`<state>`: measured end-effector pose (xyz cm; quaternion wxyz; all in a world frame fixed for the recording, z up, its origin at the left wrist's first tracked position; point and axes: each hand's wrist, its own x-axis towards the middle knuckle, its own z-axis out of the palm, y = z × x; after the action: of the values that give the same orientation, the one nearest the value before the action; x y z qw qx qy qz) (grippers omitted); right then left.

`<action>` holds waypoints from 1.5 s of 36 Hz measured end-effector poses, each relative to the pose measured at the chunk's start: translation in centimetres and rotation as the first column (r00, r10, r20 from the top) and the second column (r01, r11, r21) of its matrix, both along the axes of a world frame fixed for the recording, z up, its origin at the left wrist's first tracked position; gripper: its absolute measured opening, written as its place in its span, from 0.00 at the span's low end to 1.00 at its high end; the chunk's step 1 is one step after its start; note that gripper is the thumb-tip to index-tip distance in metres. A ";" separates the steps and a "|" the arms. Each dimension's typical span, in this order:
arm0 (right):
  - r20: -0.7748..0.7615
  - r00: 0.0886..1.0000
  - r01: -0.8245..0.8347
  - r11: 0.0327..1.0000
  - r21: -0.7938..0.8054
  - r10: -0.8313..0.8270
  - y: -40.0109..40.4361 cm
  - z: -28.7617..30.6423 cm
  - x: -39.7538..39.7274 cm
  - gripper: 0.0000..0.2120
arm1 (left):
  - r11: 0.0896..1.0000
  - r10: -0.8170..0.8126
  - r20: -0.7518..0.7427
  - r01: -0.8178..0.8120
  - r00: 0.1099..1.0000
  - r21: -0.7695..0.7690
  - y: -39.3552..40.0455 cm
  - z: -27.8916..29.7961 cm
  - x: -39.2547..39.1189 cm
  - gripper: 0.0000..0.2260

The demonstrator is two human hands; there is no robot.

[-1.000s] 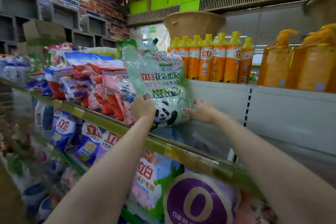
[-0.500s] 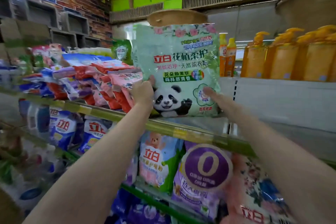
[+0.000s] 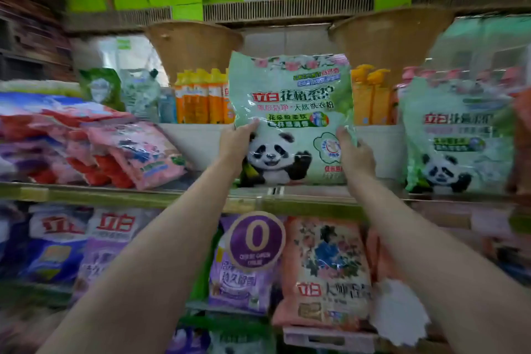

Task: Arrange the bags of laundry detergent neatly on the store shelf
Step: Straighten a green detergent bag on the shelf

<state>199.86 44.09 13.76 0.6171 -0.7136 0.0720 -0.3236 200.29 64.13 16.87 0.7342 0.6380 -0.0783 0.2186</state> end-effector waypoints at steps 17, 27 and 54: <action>-0.059 0.981 0.186 0.982 0.037 -0.183 -20.2 0.7 -3.1 0.38 | 0.724 -0.435 -0.307 0.531 0.847 0.439 -18.7 -1.3 0.0 0.11; -0.078 0.987 0.133 0.989 -0.064 -0.137 -30.5 0.0 -1.6 0.32 | 0.848 -0.404 -0.136 0.426 0.904 0.313 -29.7 -2.9 2.3 0.18; -0.042 0.955 0.293 0.956 -0.018 -0.293 -43.9 -3.5 0.7 0.07 | 0.837 -0.306 -0.229 0.376 0.924 0.398 -44.1 -6.7 6.1 0.22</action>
<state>200.59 0.16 10.25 0.5566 -0.7056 0.1886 -0.3959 206.35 20.05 10.16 0.6040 0.7763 -0.1801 0.0106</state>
